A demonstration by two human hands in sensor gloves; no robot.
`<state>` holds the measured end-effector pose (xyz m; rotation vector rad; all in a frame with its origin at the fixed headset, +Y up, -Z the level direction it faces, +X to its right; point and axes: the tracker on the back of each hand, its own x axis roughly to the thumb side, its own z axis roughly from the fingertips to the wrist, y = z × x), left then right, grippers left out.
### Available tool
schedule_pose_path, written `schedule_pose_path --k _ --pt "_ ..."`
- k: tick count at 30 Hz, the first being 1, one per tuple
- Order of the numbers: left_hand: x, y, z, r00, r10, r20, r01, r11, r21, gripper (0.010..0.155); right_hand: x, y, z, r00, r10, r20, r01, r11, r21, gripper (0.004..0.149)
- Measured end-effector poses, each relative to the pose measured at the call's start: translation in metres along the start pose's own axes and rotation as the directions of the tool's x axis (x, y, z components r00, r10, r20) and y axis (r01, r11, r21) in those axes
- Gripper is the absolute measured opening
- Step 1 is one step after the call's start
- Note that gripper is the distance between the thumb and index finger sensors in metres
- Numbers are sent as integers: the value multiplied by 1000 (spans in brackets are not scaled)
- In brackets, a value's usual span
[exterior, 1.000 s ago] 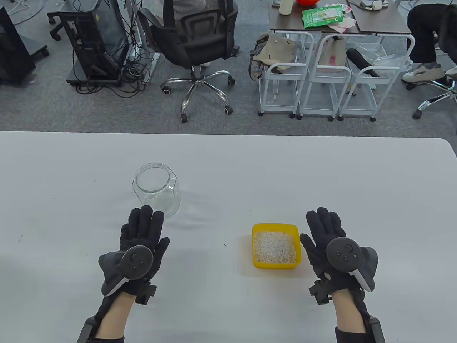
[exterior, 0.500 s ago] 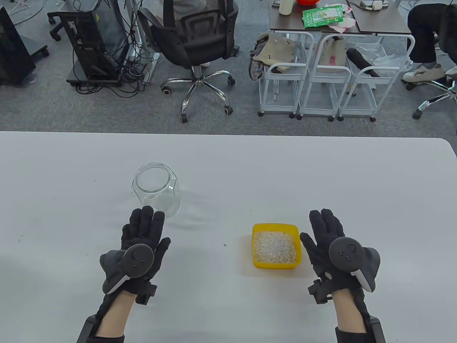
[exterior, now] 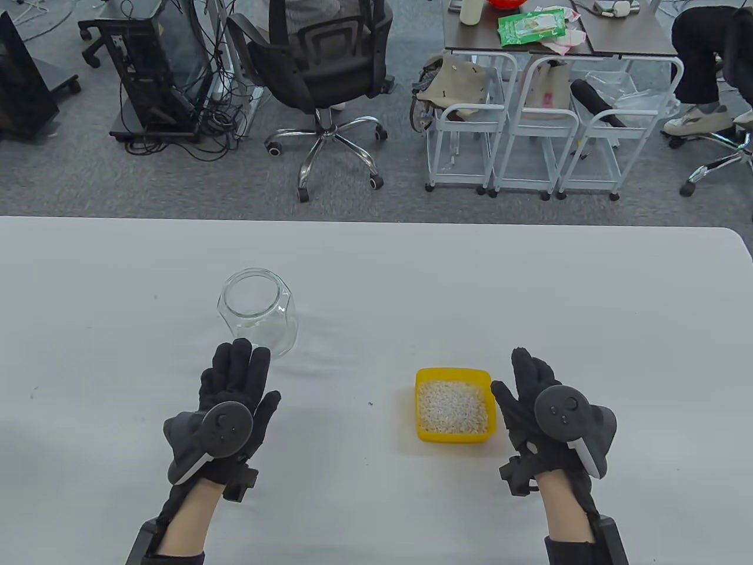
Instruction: Pour rice from plastic food container into glass jar
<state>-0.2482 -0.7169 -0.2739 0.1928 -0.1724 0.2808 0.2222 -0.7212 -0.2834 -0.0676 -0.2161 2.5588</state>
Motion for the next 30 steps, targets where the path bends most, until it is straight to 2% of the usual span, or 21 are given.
schedule_pose_path --k 4,10,15,24,30 --pt "1 -1 0 1000 -4 1 4 1000 -6 68 -1 15 -5 999 21 -42 -17 994 109 79" --pt "1 -1 0 1000 -4 3 4 1000 -10 68 -4 30 -10 994 58 -91 -40 982 182 76" --pt "2 -1 0 1000 -5 4 5 1000 -15 68 -4 36 -12 992 55 -118 -33 984 177 60" --pt "4 -1 -1 1000 -22 12 22 999 -25 67 -1 49 -12 977 97 -191 -65 984 167 49" --pt "4 -1 -1 1000 -17 9 18 999 -31 68 0 51 -12 971 74 -226 -37 986 164 43"
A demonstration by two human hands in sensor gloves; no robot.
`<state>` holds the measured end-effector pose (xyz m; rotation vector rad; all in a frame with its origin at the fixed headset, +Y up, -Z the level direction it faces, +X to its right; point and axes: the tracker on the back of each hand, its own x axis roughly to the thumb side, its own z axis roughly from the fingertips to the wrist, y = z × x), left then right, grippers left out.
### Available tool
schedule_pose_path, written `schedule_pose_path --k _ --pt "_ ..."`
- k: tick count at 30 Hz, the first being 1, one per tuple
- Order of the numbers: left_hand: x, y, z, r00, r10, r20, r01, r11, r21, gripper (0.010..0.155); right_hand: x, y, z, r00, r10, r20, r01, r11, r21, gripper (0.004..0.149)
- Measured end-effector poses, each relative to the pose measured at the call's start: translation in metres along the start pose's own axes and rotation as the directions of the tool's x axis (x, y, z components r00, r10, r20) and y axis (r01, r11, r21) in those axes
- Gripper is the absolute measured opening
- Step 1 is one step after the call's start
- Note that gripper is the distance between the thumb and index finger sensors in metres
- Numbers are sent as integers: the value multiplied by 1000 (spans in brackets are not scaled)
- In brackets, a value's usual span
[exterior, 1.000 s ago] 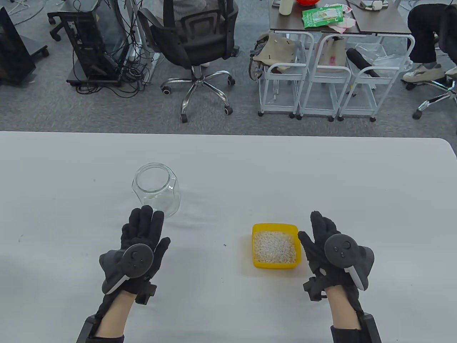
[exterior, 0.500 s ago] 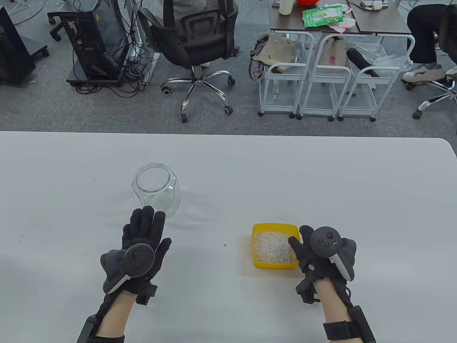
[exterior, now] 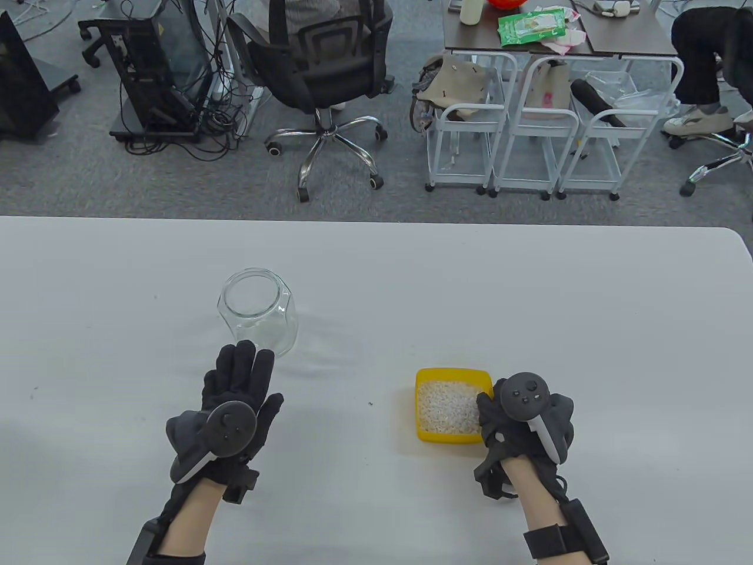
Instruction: Pour rice from plastic food container into glass jar
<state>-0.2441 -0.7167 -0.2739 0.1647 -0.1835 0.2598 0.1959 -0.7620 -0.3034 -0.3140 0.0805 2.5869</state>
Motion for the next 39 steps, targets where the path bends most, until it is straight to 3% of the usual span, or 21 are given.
schedule_pose_path --k 11,13,20,28,39 --pt "0 0 0 1000 2 -4 -2 1000 -8 65 11 -9 11 990 -142 -23 142 990 26 41" --pt "0 0 0 1000 4 -6 -4 1000 -10 65 9 -9 12 971 -233 -59 237 970 58 41" --pt "0 0 -1 1000 10 -7 -10 1000 -9 66 -3 -15 8 933 -345 -102 353 932 77 42" --pt "0 0 -1 1000 13 -6 -13 1000 -10 67 -11 -30 12 849 -520 -89 525 850 46 65" --pt "5 -11 -1 980 200 -10 -201 977 -71 67 1 -27 22 793 -607 -54 609 787 99 59"
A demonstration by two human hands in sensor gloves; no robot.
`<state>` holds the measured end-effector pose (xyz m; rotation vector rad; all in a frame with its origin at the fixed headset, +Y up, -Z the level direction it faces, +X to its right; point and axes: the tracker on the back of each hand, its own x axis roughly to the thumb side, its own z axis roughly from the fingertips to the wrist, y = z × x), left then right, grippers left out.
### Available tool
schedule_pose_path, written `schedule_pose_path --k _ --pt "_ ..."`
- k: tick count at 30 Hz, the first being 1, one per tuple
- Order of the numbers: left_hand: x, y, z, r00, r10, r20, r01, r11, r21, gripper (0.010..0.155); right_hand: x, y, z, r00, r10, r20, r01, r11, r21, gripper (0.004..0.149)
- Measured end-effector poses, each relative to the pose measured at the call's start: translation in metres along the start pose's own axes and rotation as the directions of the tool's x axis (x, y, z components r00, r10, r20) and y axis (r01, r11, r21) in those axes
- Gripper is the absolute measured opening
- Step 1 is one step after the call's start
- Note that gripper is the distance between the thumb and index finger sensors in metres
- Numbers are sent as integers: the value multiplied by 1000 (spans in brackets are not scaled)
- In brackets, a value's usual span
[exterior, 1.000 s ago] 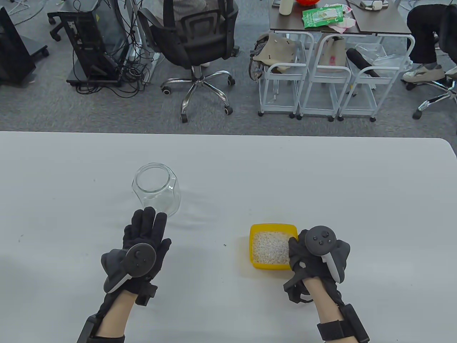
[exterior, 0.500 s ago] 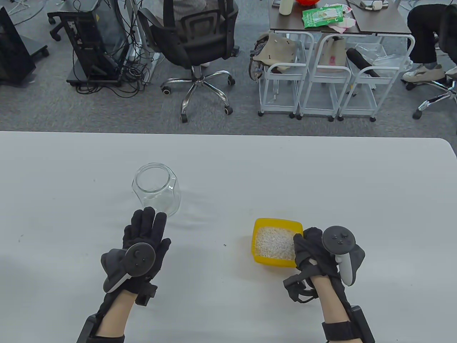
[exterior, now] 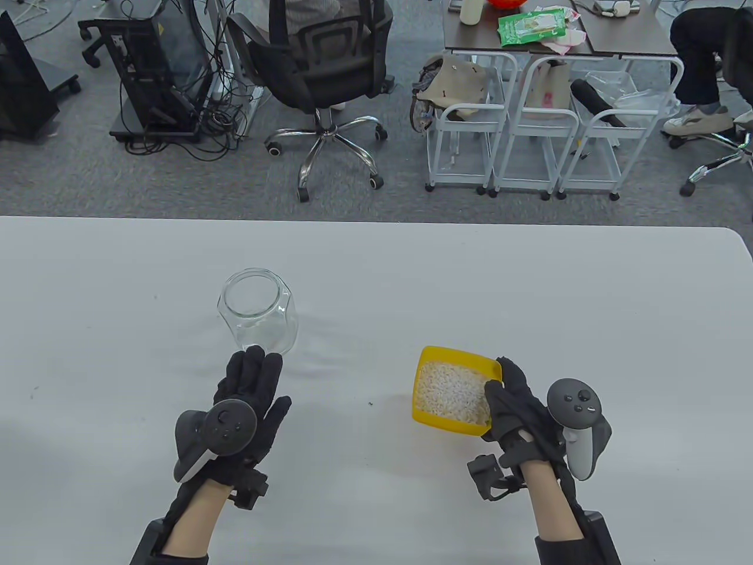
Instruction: Pour rice from plastic food container into glass jar
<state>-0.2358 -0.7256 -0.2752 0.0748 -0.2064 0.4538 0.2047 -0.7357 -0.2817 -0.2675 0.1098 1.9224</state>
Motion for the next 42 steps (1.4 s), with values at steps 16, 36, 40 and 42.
schedule_pose_path --k 16,36,40,42 --pt "19 -36 -2 875 479 -76 -484 852 -202 70 10 59 11 999 -24 45 15 981 193 62" --pt "27 -77 -1 475 803 -361 -875 388 -289 79 13 108 27 996 -60 64 32 930 365 67" --pt "26 -80 -1 359 846 -395 -928 278 -248 74 14 107 28 995 -50 84 16 934 357 68" --pt "25 -77 -2 357 855 -377 -930 284 -234 73 16 106 27 992 -80 95 39 928 371 69"
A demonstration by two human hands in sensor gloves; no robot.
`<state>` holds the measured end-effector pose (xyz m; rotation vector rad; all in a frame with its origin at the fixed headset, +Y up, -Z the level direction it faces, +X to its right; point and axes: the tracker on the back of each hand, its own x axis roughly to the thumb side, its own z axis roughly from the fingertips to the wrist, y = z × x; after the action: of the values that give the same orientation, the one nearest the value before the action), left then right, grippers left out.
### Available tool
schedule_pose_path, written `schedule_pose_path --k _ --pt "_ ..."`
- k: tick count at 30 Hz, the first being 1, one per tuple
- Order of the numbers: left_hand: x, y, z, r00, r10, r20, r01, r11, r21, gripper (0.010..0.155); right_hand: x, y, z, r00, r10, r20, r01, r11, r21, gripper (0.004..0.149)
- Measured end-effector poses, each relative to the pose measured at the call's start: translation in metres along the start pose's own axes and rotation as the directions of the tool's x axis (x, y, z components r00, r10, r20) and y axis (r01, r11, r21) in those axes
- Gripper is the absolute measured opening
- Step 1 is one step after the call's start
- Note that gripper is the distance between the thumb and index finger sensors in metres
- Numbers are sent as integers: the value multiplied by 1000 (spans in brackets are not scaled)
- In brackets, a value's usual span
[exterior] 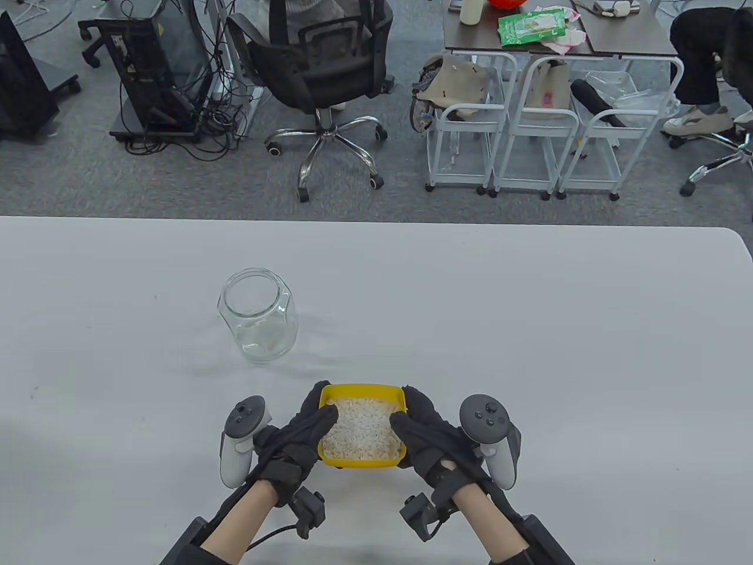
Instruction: Pour rice from plastic food container into glass jar
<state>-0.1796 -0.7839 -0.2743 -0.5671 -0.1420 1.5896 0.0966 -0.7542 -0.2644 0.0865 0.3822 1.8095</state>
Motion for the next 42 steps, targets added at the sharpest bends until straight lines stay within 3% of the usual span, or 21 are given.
schedule_pose_path --k 2,8,11,18,28,42 --pt "4 3 1 1000 -2 17 1 1000 23 73 3 -4 1 1000 8 16 -8 1000 -4 68" --pt "8 21 8 998 47 40 -50 996 78 72 6 -26 4 990 130 57 -119 979 -165 62" --pt "16 32 14 998 22 61 -31 989 142 72 8 -40 6 964 252 78 -225 939 -260 61" --pt "25 60 28 995 25 97 -46 974 222 71 10 -61 9 901 426 85 -370 854 -365 61" --pt "40 87 49 988 10 153 -64 934 352 71 1 -78 7 788 615 31 -557 734 -390 65" --pt "92 130 88 981 -117 152 -3 784 621 70 -3 -93 7 816 577 14 -528 755 -389 65"
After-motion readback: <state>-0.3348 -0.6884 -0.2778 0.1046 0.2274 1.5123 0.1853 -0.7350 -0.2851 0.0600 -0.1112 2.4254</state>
